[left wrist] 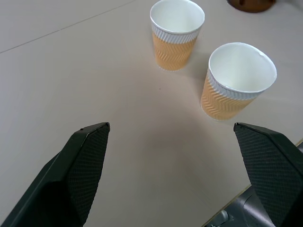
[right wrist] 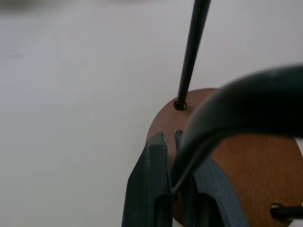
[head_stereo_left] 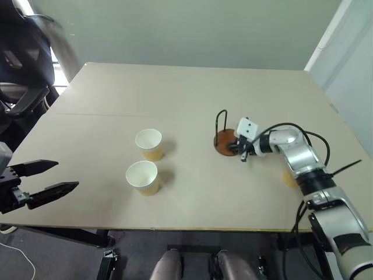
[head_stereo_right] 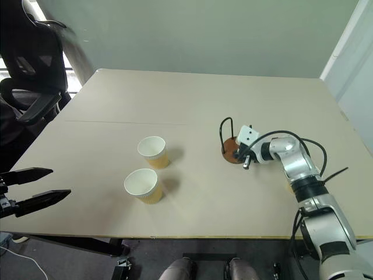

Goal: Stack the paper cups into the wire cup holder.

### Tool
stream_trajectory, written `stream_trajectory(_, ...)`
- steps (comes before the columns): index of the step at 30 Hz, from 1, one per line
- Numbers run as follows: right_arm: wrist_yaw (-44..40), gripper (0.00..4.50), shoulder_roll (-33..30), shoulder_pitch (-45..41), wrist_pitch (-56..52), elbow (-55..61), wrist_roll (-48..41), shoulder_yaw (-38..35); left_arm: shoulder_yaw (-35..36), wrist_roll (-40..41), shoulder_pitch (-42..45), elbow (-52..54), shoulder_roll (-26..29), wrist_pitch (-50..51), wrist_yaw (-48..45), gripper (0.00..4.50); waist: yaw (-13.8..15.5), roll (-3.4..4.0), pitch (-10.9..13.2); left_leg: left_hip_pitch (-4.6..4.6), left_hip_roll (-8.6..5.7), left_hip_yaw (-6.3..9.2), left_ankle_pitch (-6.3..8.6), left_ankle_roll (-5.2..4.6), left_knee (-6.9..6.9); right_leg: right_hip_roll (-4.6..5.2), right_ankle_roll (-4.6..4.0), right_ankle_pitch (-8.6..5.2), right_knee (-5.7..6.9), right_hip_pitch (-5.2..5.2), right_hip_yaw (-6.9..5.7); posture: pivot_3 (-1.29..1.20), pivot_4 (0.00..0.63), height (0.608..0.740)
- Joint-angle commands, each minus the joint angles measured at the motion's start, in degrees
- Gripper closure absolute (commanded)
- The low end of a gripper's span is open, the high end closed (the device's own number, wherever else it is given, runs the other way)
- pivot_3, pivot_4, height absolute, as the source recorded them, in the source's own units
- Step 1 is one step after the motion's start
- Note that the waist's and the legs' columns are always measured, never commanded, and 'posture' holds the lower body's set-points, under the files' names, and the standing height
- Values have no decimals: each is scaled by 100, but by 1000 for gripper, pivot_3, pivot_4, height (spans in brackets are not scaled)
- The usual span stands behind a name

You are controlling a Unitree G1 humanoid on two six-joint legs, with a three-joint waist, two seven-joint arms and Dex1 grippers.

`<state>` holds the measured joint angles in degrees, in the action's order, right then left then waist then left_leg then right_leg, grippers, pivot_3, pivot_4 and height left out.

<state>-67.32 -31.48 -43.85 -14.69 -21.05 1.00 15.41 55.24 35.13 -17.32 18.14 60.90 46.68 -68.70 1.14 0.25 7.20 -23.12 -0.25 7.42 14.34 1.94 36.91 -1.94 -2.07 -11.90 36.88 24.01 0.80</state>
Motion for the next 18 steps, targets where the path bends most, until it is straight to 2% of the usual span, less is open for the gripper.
stream_trajectory(1,-917,4456,-281,372,-331,1296,-679,45,163,54,42,14,108,-22,-46,0,-5,0,0,-1,0,0,0,0,0,0,0,0,-2,0,0,0,150,740)
stream_trajectory(4,-1356,4456,-488,968,-666,2495,-1122,234,79,53,84,-42,145,-46,-63,0,-15,-1,-1,-2,1,-1,-9,-10,0,-2,0,0,-4,-2,0,0,150,740)
stream_trajectory(7,-1476,4456,-559,1252,-835,3095,-1312,355,0,61,131,-87,178,-61,-77,0,-29,-5,-2,5,2,-1,-24,-27,1,-4,-1,-1,-4,-9,0,0,150,740)
stream_trajectory(10,-1379,4456,-495,1206,-639,3013,-1089,591,-141,47,241,-161,252,-96,-94,0,-58,-8,-4,9,2,-1,-36,-18,2,-5,-11,-6,-3,-10,4,0,150,740)
stream_trajectory(12,-1242,4456,-402,1129,-551,2876,-962,665,-186,52,307,-180,288,-88,-107,0,-66,-11,-5,11,2,-1,-44,-14,3,-5,-50,-25,-2,-11,6,0,150,740)
stream_trajectory(18,-1009,4456,-252,1173,-375,2704,-816,740,-138,25,314,-212,323,-84,-168,0,-74,-12,-5,12,2,-1,-90,-71,3,-7,-59,-20,2,-9,8,0,150,740)
